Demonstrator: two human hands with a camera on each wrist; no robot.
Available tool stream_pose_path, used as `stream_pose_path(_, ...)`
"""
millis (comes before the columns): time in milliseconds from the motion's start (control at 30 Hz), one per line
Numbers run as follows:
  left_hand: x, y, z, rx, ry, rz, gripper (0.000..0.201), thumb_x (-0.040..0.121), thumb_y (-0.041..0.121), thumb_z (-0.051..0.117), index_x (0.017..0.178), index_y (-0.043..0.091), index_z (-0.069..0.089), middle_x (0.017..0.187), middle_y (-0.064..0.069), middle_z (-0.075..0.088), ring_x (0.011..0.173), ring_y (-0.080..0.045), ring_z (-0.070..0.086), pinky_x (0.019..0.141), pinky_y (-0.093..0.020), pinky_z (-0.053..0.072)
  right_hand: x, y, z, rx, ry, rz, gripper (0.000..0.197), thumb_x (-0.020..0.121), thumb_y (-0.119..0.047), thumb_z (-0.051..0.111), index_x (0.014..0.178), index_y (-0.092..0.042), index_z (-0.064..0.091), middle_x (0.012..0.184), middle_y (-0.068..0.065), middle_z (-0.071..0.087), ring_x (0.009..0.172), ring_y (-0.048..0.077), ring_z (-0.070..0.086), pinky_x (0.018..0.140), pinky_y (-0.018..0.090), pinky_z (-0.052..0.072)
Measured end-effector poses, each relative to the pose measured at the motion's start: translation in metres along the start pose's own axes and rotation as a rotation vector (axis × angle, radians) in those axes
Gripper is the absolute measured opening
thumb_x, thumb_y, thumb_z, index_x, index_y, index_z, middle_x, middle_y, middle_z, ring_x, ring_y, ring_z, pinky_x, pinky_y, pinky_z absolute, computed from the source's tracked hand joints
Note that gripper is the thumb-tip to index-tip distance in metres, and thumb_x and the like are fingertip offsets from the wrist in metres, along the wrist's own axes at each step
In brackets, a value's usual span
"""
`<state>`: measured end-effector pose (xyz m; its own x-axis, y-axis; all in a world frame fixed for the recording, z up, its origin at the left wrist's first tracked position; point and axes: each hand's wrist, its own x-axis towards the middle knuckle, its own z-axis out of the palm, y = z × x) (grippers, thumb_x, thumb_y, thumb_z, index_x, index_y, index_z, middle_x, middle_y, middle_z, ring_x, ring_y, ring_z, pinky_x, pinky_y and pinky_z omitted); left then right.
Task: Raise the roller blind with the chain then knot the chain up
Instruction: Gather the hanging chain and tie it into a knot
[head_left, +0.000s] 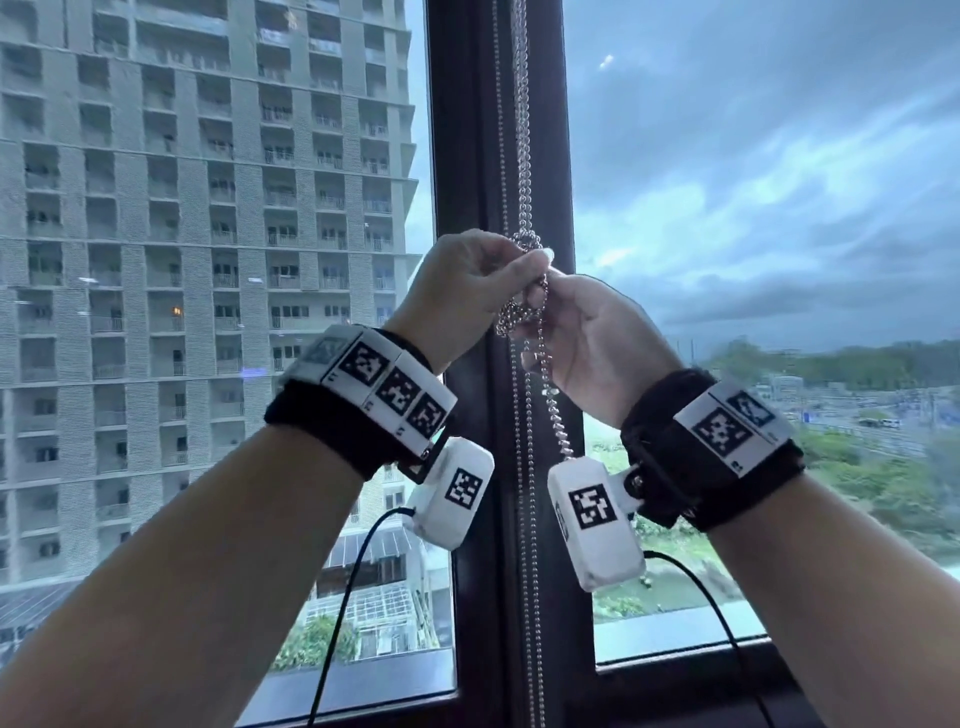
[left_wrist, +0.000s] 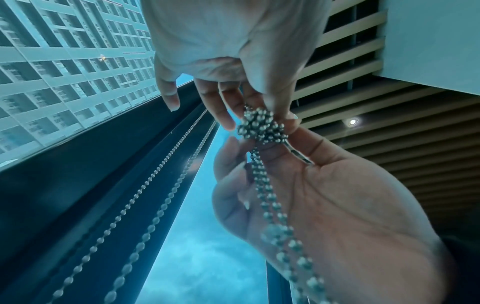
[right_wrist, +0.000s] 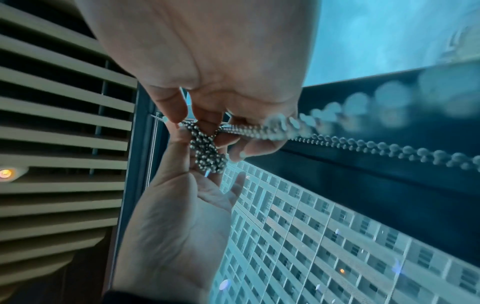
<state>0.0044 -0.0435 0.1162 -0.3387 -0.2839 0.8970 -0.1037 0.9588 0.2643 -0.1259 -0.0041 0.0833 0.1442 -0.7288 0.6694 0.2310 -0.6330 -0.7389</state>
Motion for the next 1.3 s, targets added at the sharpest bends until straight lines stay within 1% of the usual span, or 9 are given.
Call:
stream_pose_path(167, 0.001, -0.003, -0.001, 0.249, 0.141, 0.054, 0.041, 0.088, 0.04, 0.057, 0.056, 0.014, 0.053, 0.073, 0.001, 0.052, 0.065, -0.005, 0.047, 0.066, -0.02, 0.041, -0.003, 0.0, -0.003, -0.346, 0.076, -0.09, 0.027, 0.092, -0.03, 0.036, 0.07, -0.022, 0.05, 0.073, -0.01, 0.053, 0.075, 0.013, 0.046, 0.076, 0.034, 0.034)
stream_pose_path(233, -0.001, -0.006, -0.008, 0.219, 0.146, 0.021, 0.049, 0.092, 0.039, 0.052, 0.054, 0.008, 0.045, 0.065, -0.011, 0.045, 0.056, -0.013, 0.038, 0.068, -0.032, 0.043, -0.004, -0.003, -0.008, -0.483, 0.152, -0.14, 0.027, 0.092, -0.024, 0.04, 0.067, -0.024, 0.049, 0.074, -0.008, 0.05, 0.08, 0.013, 0.045, 0.076, 0.033, 0.035)
stream_pose_path(333, -0.009, -0.006, -0.017, -0.132, -0.022, -0.14, 0.05, 0.093, 0.041, 0.046, 0.052, 0.016, 0.036, 0.061, -0.01, 0.036, 0.057, -0.03, 0.031, 0.075, -0.037, 0.036, -0.005, -0.007, -0.016, -0.582, 0.178, -0.156, 0.022, 0.091, -0.022, 0.044, 0.069, -0.023, 0.049, 0.08, 0.0, 0.048, 0.085, 0.014, 0.044, 0.074, 0.03, 0.034)
stream_pose_path(533, -0.02, -0.009, -0.012, -0.726, -0.078, -0.184, 0.037, 0.099, 0.025, 0.037, 0.067, 0.012, 0.049, 0.057, -0.003, 0.04, 0.059, -0.011, 0.055, 0.084, -0.028, 0.047, -0.005, -0.004, -0.017, -0.586, 0.222, -0.163, 0.022, 0.09, -0.022, 0.045, 0.068, -0.02, 0.046, 0.086, 0.008, 0.041, 0.083, 0.016, 0.04, 0.066, 0.032, 0.031)
stream_pose_path(633, -0.03, -0.014, -0.01, -0.809, -0.145, -0.241, 0.031, 0.1, 0.024, 0.036, 0.075, 0.011, 0.049, 0.046, 0.008, 0.032, 0.041, -0.006, 0.033, 0.057, -0.024, 0.045, -0.007, -0.004, -0.019, -0.591, 0.238, -0.163, 0.025, 0.093, -0.02, 0.041, 0.069, -0.018, 0.046, 0.086, 0.009, 0.042, 0.082, 0.016, 0.038, 0.061, 0.028, 0.03)
stream_pose_path(733, -0.042, -0.026, -0.009, -0.782, -0.313, -0.331, 0.026, 0.097, 0.027, 0.039, 0.078, 0.014, 0.05, 0.047, 0.01, 0.03, 0.037, -0.002, 0.024, 0.037, -0.021, 0.015, -0.007, -0.004, -0.021, -0.609, 0.279, -0.172, 0.025, 0.096, -0.019, 0.038, 0.073, -0.013, 0.048, 0.087, 0.008, 0.043, 0.081, 0.016, 0.038, 0.059, 0.027, 0.029)
stream_pose_path(867, -0.065, -0.039, 0.004, -0.621, -0.513, -0.521, 0.024, 0.093, 0.034, 0.045, 0.075, 0.018, 0.049, 0.053, 0.006, 0.026, 0.038, -0.003, 0.022, 0.036, -0.02, 0.01, -0.008, 0.0, -0.022, -0.608, 0.289, -0.187, 0.022, 0.096, -0.019, 0.041, 0.08, -0.011, 0.052, 0.086, 0.009, 0.047, 0.079, 0.016, 0.043, 0.058, 0.023, 0.035)
stream_pose_path(1033, -0.077, -0.041, 0.018, -0.54, -0.457, -0.507, 0.028, 0.099, 0.032, 0.039, 0.074, 0.018, 0.045, 0.051, 0.007, 0.027, 0.039, -0.004, 0.022, 0.036, -0.015, 0.015, -0.005, 0.014, -0.013, -0.553, 0.337, -0.276, 0.016, 0.095, -0.019, 0.047, 0.084, -0.013, 0.056, 0.077, -0.005, 0.059, 0.058, -0.005, 0.06, 0.064, 0.017, 0.046)
stream_pose_path(1300, -0.076, -0.039, 0.01, -0.485, -0.343, -0.432, 0.031, 0.101, 0.023, 0.035, 0.073, 0.015, 0.044, 0.051, 0.005, 0.026, 0.041, -0.008, 0.019, 0.041, -0.021, 0.012, -0.01, 0.015, -0.013, -0.231, 0.4, -0.297, 0.006, 0.084, -0.012, 0.064, 0.08, -0.009, 0.064, 0.063, -0.002, 0.068, 0.057, 0.012, 0.067, 0.061, 0.024, 0.054)
